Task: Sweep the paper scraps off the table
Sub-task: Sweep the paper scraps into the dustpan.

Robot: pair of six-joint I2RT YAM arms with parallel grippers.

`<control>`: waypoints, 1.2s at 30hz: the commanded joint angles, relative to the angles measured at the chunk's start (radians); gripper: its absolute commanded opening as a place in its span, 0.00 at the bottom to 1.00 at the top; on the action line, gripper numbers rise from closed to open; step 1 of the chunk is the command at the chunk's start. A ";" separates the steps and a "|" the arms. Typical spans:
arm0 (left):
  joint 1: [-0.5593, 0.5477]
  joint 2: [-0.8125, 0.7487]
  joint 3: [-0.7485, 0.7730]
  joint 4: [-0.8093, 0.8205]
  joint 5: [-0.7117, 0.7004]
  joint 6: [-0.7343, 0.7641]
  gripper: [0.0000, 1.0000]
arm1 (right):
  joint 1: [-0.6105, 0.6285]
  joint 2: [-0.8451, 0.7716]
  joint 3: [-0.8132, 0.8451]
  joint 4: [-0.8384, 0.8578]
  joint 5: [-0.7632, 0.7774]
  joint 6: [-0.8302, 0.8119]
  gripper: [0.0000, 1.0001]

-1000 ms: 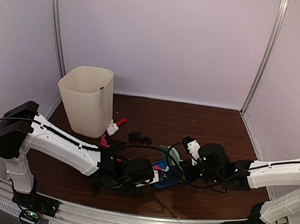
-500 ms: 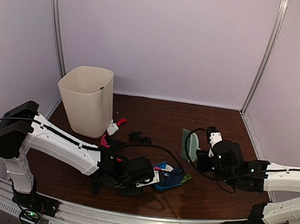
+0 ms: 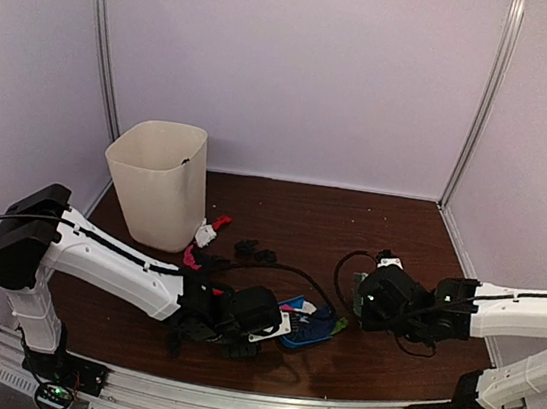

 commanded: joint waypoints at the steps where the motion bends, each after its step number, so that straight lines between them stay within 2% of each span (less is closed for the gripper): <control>1: 0.004 0.009 0.010 0.017 0.016 -0.006 0.00 | 0.043 0.044 0.017 0.034 -0.124 -0.057 0.00; 9: 0.004 0.008 0.004 0.042 0.003 0.001 0.00 | 0.068 0.099 0.009 0.172 -0.199 -0.130 0.00; 17: 0.004 -0.005 -0.027 0.089 -0.011 0.010 0.00 | 0.068 0.066 -0.027 0.300 -0.244 -0.205 0.00; 36: -0.004 -0.152 -0.093 0.155 -0.135 0.009 0.00 | 0.068 -0.103 -0.032 0.314 -0.186 -0.286 0.00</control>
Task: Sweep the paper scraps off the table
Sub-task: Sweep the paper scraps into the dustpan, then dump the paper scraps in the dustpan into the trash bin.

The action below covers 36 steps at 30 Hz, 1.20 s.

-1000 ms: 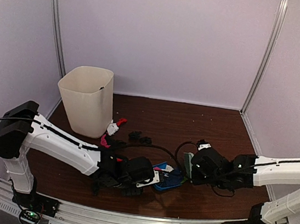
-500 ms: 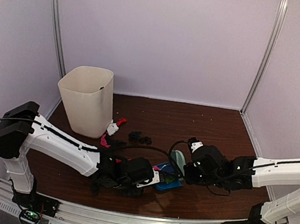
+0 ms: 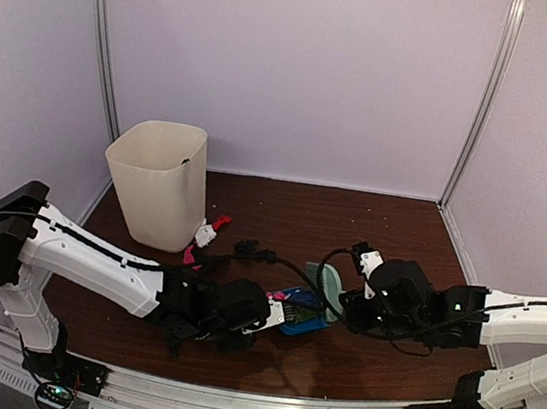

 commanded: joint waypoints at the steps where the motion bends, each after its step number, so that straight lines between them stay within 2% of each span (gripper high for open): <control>1: -0.007 -0.059 -0.017 0.073 -0.060 0.006 0.00 | 0.007 -0.056 0.006 0.030 0.036 -0.040 0.00; 13: -0.014 -0.173 -0.029 0.107 -0.148 0.044 0.00 | 0.006 -0.110 0.074 0.037 0.070 -0.105 0.00; 36: -0.020 -0.317 0.025 0.136 -0.330 0.143 0.00 | 0.006 -0.303 0.119 0.218 0.135 -0.297 0.00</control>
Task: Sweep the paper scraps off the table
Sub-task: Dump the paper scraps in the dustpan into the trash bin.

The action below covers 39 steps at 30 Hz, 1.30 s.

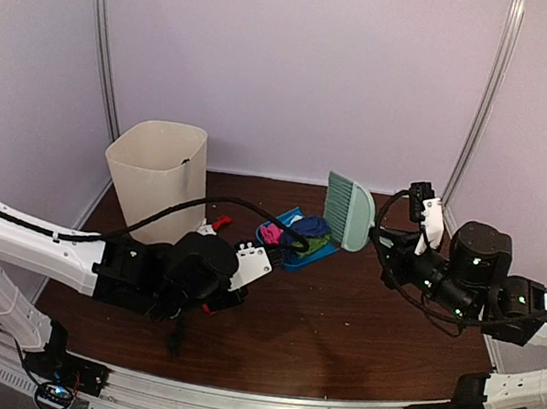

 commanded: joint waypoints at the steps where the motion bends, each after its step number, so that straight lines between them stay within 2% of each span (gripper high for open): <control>1: -0.006 -0.032 0.039 0.066 -0.058 0.026 0.00 | 0.005 -0.038 0.020 0.060 0.041 -0.031 0.00; 10: -0.006 -0.065 0.061 0.088 -0.066 0.051 0.00 | 0.005 -0.078 0.008 0.099 0.108 -0.036 0.00; 19: -0.006 -0.079 0.067 0.085 -0.109 0.052 0.00 | -0.005 -0.116 -0.016 0.113 0.386 -0.002 0.00; 22: -0.006 -0.079 0.077 0.072 -0.127 0.045 0.00 | -0.033 -0.116 -0.046 0.098 0.428 0.022 0.00; 26: -0.006 -0.082 0.101 0.043 -0.136 0.039 0.00 | -0.093 -0.112 -0.103 0.112 0.397 0.051 0.00; 32: 0.006 -0.076 0.163 -0.050 -0.142 0.004 0.00 | -0.194 -0.095 -0.190 0.178 0.242 0.059 0.00; 39: 0.068 -0.030 0.287 -0.253 -0.129 -0.097 0.00 | -0.278 -0.081 -0.251 0.252 0.106 0.063 0.00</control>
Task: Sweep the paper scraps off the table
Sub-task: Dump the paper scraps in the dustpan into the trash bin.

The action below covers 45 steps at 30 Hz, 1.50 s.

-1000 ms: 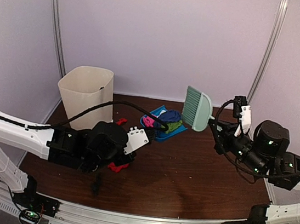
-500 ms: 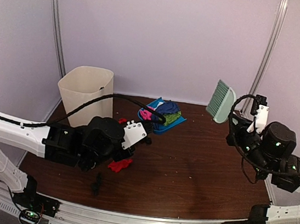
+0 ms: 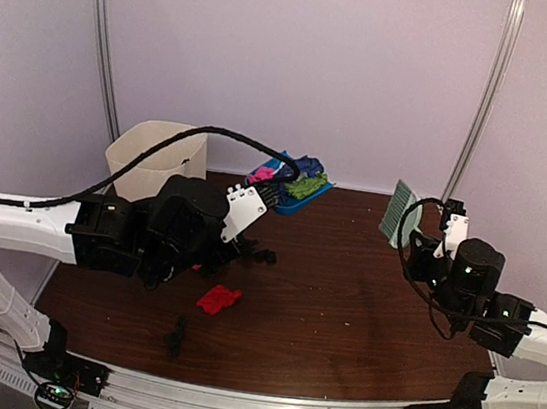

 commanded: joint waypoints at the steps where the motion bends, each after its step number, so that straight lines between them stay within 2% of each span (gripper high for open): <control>1: 0.047 0.031 0.107 -0.149 -0.005 -0.098 0.00 | -0.038 0.015 -0.023 0.094 -0.111 0.013 0.00; 8: 0.149 0.057 0.239 -0.314 0.037 -0.198 0.00 | -0.058 0.080 -0.034 0.135 -0.180 0.019 0.00; 14: 0.268 0.033 0.273 -0.366 0.102 -0.268 0.00 | -0.063 0.113 -0.051 0.183 -0.227 0.018 0.00; 17: 0.348 0.016 0.261 -0.360 0.187 -0.291 0.00 | -0.063 0.129 -0.054 0.196 -0.244 0.020 0.00; 28: 0.569 -0.026 0.237 -0.331 0.350 -0.385 0.00 | -0.065 0.164 -0.070 0.223 -0.293 0.033 0.00; 36: 0.654 -0.082 0.164 -0.277 0.435 -0.453 0.00 | -0.065 0.167 -0.081 0.227 -0.304 0.044 0.00; 45: 0.664 -0.196 0.035 -0.125 0.532 -0.512 0.00 | -0.065 0.209 -0.075 0.233 -0.323 0.059 0.00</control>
